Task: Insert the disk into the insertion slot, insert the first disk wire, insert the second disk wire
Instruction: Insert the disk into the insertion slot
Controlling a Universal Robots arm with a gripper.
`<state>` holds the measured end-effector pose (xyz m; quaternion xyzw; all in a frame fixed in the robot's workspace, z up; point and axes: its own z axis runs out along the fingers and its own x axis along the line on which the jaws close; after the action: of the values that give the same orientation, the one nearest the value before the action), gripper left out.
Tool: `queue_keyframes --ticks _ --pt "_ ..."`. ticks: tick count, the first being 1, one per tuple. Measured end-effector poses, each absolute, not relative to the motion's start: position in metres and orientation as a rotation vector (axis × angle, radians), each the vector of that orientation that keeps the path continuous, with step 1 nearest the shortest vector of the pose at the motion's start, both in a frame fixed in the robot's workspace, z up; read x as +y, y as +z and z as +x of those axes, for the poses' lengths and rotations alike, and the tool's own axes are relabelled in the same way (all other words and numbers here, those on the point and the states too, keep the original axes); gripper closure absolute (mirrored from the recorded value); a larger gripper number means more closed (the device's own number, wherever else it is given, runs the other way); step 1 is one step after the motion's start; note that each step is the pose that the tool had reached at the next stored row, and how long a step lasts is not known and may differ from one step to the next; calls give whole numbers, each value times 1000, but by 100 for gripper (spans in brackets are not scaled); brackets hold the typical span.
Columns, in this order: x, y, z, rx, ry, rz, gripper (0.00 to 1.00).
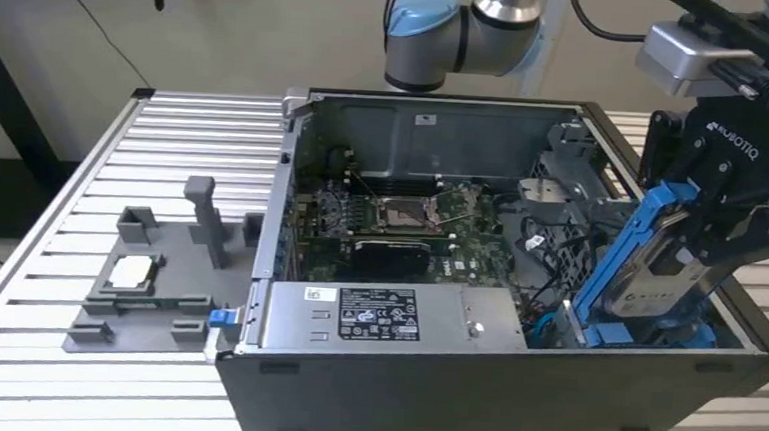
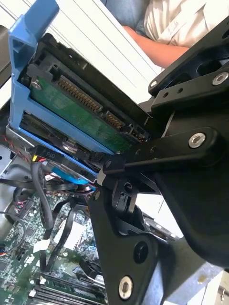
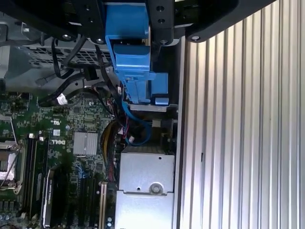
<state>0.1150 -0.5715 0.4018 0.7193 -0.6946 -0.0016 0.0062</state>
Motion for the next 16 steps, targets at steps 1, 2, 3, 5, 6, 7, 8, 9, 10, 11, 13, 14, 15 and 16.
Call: queue_keyframes --ticks 1,2,3,5,6,7,8,9,10,11,13,14,15,16 --pt "-571 400 115 -2174 -6 2251 67" --pt "-571 398 115 -2174 -7 2252 67" --pt "-571 396 114 -2175 -7 2252 67" --pt "-570 393 114 -2175 -9 2253 67" --pt "-570 391 114 -2176 -10 2253 67" --pt "-570 389 114 -2176 -10 2254 67" --pt "-570 387 114 -2176 -10 2254 67" --pt "-570 385 114 -2176 -10 2254 67" --pt "-570 384 114 -2176 -10 2254 67" --pt "-570 382 114 -2176 -10 2254 67" --pt "-570 380 114 -2178 -8 2255 67" --pt "-570 380 114 -2177 -8 2255 67" --pt "-570 380 114 -2177 -7 2255 67" --pt "-570 380 114 -2177 -7 2255 67"
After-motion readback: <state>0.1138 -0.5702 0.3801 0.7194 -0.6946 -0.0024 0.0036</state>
